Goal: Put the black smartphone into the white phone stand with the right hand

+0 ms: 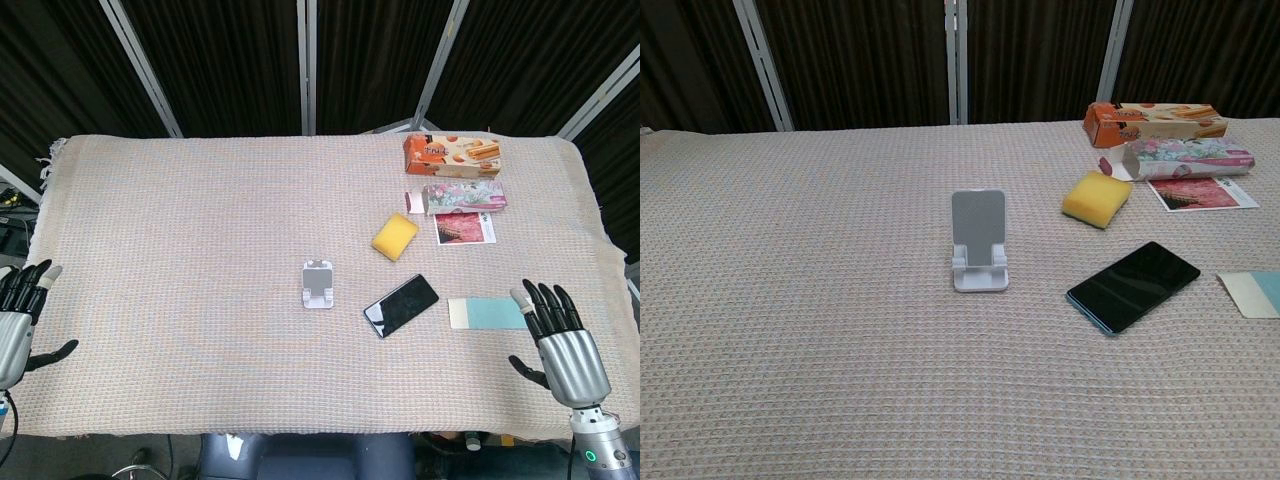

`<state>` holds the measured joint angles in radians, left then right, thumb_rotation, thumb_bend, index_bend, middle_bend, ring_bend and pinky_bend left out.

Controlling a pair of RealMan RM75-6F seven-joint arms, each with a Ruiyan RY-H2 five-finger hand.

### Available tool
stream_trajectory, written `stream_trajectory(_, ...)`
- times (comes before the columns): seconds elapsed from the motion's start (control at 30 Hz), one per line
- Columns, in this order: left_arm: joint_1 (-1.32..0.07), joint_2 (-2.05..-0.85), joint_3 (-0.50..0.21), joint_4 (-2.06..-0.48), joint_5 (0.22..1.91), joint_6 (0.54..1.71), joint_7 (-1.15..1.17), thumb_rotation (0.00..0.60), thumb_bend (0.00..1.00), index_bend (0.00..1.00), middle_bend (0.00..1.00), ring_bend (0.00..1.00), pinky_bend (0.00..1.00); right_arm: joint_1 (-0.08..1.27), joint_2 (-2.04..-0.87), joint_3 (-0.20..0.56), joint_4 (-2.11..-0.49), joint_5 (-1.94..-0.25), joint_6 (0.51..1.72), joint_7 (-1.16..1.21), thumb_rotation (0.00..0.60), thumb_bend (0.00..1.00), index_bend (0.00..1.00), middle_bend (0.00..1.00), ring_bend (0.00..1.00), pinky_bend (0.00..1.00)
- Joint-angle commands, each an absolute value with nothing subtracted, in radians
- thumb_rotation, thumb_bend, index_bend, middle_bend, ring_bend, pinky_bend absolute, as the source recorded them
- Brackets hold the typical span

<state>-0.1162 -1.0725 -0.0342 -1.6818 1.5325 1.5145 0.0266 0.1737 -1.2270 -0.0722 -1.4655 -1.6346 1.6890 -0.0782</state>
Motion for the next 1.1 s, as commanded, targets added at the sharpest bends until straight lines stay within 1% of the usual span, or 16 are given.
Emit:
stream_trajectory(0.03, -0.116, -1.071, -0.035, -1.682, 1.531, 1.513, 0.024, 0.600, 0.00, 0.00, 0.00, 0.00, 0.00, 0.170, -1.228, -0.069, -1.464, -1.641, 1.686, -0.072, 0.600, 0.00, 0.00, 0.00, 0.00, 0.00)
stream_trajectory(0.17, -0.117, -1.071, -0.039, -1.685, 1.526, 1.510, 0.024, 0.600, 0.00, 0.00, 0.00, 0.00, 0.00, 0.176, -1.232, -0.063, -1.457, -1.658, 1.665, -0.063, 0.600, 0.00, 0.00, 0.00, 0.00, 0.00)
stream_trajectory(0.33, -0.119, -1.075, -0.040, -1.682, 1.524, 1.505, 0.035, 0.600, 0.00, 0.00, 0.00, 0.00, 0.00, 0.222, -1.224, -0.066, -1.462, -1.688, 1.582, -0.041, 0.600, 0.00, 0.00, 0.00, 0.00, 0.00)
stream_trajectory(0.4, -0.124, -1.081, -0.042, -1.678, 1.516, 1.492, 0.042, 0.600, 0.00, 0.00, 0.00, 0.00, 0.00, 0.276, -1.214, -0.066, -1.461, -1.718, 1.509, -0.046, 0.600, 0.00, 0.00, 0.00, 0.00, 0.00)
stream_trajectory(0.57, -0.140, -1.102, -0.049, -1.658, 1.480, 1.449, 0.076, 0.600, 0.00, 0.00, 0.00, 0.00, 0.00, 0.442, -1.194, -0.038, -1.451, -1.760, 1.285, -0.054, 0.600, 0.00, 0.00, 0.01, 0.00, 0.00)
stream_trajectory(0.67, -0.147, -1.119, -0.056, -1.652, 1.450, 1.430, 0.105, 0.600, 0.00, 0.00, 0.00, 0.00, 0.00, 0.534, -1.206, -0.020, -1.441, -1.763, 1.149, -0.068, 0.600, 0.00, 0.02, 0.05, 0.00, 0.02)
stream_trajectory(0.77, -0.152, -1.131, -0.062, -1.644, 1.431, 1.418, 0.128, 0.600, 0.00, 0.00, 0.00, 0.00, 0.00, 0.591, -1.238, -0.013, -1.415, -1.762, 1.055, -0.111, 0.600, 0.00, 0.04, 0.07, 0.00, 0.04)
stream_trajectory(0.9, -0.160, -1.149, -0.068, -1.627, 1.402, 1.399, 0.153, 0.600, 0.00, 0.00, 0.00, 0.00, 0.00, 0.658, -1.299, -0.003, -1.366, -1.745, 0.938, -0.162, 0.600, 0.00, 0.04, 0.08, 0.00, 0.05)
stream_trajectory(1.1, -0.175, -1.172, -0.077, -1.595, 1.362, 1.365, 0.180, 0.600, 0.00, 0.00, 0.00, 0.00, 0.00, 0.722, -1.381, 0.001, -1.294, -1.751, 0.874, -0.175, 0.600, 0.00, 0.05, 0.10, 0.01, 0.07)
